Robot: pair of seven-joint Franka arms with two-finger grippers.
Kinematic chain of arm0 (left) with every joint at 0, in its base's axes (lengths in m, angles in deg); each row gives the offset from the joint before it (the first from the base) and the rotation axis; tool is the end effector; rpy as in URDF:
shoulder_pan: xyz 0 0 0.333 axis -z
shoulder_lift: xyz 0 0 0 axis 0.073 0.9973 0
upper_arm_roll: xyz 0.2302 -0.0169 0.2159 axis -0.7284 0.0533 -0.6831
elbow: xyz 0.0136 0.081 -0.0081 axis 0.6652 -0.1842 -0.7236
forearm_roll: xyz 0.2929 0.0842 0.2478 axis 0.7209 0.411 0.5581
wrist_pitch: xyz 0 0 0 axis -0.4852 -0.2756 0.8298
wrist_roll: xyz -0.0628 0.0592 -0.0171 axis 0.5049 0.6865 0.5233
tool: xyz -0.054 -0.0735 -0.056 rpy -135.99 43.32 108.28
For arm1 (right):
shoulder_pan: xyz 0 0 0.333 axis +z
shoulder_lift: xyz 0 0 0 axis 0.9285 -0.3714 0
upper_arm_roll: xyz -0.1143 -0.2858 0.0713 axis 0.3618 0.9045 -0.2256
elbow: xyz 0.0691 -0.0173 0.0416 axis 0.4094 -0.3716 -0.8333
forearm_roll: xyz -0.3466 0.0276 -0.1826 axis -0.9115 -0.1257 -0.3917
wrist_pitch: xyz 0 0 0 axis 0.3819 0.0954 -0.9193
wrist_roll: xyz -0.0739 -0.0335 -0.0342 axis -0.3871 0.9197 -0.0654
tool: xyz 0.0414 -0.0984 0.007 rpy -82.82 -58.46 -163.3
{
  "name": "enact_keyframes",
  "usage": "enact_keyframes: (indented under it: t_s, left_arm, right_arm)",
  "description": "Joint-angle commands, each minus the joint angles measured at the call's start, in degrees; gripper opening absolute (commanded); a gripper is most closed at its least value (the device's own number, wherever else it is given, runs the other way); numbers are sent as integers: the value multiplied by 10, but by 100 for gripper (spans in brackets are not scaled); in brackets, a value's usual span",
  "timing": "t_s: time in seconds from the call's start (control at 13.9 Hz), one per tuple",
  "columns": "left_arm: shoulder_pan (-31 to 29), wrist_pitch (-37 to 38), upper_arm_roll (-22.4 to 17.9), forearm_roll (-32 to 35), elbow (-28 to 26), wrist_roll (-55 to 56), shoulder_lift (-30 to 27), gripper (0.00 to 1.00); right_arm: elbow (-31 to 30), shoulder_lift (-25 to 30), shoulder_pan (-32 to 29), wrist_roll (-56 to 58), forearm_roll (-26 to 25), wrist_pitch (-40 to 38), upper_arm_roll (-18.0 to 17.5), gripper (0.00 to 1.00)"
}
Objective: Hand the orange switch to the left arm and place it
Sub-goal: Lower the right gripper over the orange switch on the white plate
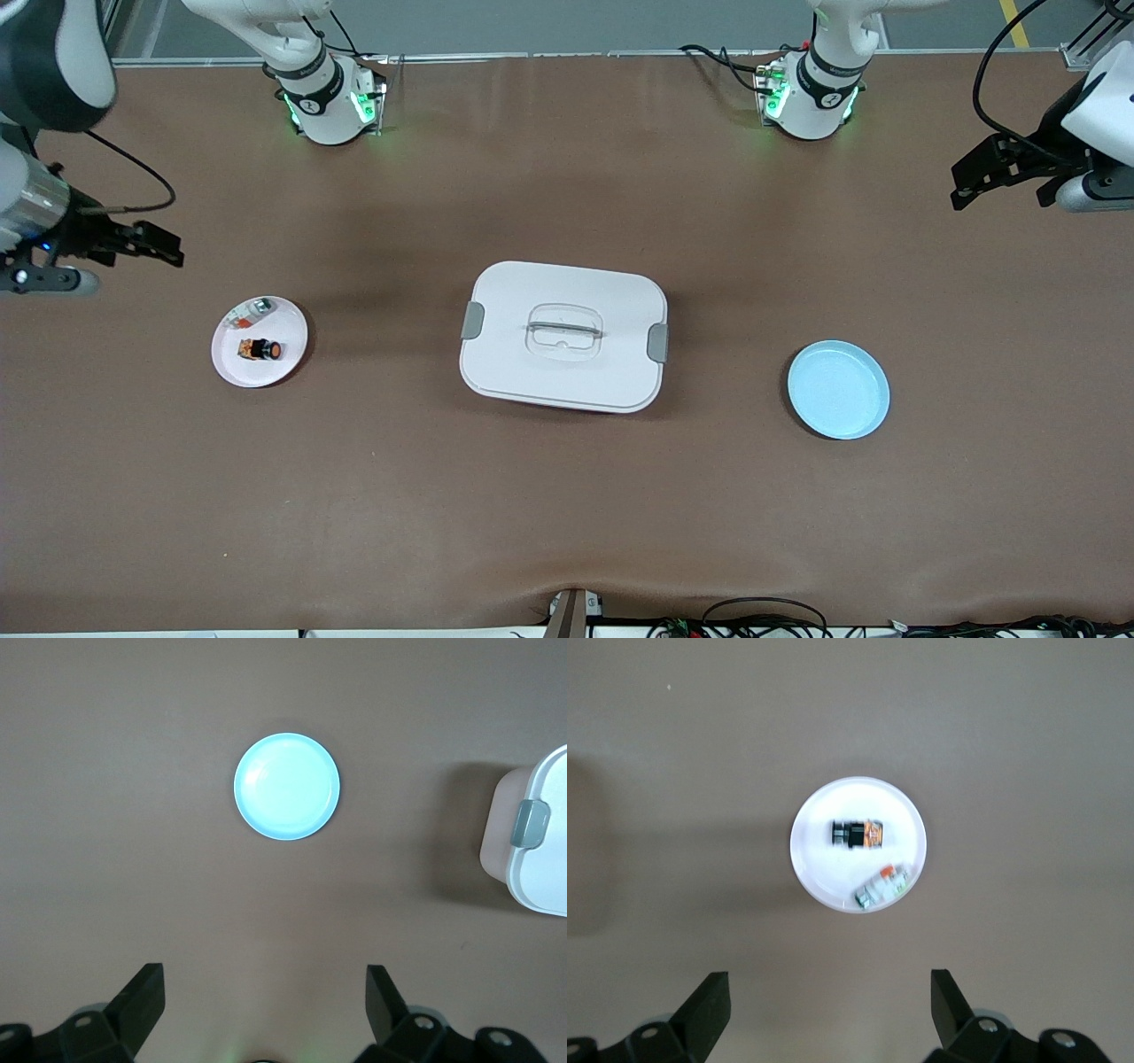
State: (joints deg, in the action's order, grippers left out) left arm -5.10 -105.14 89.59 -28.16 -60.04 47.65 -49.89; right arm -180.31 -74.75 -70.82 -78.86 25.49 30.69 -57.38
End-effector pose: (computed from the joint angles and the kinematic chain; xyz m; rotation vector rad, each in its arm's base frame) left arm 0.5259 -0.0594 0.6621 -3.1160 -0.0230 -0.0038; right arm 0.5402 -0.0412 0.4936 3.1109 -0.0201 -0.0965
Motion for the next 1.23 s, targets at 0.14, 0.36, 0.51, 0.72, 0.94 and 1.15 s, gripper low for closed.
enact_keyframes:
  t_s: [0.14, 0.36, 0.51, 0.72, 0.94, 1.15]
  left_arm:
    - [-1, 10, 2, 1, 4, -9, -4, 100]
    - [0, 10, 3, 1, 4, -8, -5, 100]
    - [0, 10, 6, 1, 4, -9, -1, 100]
    - [1, 8, 6, 1, 4, -9, 2, 100]
    - [3, 5, 7, 1, 4, -9, 9, 100]
    - [5, 1, 10, 1, 6, -5, 10, 100]
  right_arm:
    - [-45, -63, -5, -3, -4, 113, -2, 100]
    - [-62, -111, -12, -3, -4, 176, -2, 100]
    - [-62, -148, -13, -2, -5, 214, -2, 100]
    - [-62, -185, -19, -2, -5, 244, -2, 100]
    - [-63, -219, -20, -2, -4, 261, -3, 100]
    - [-68, -240, -21, -2, -4, 279, -3, 100]
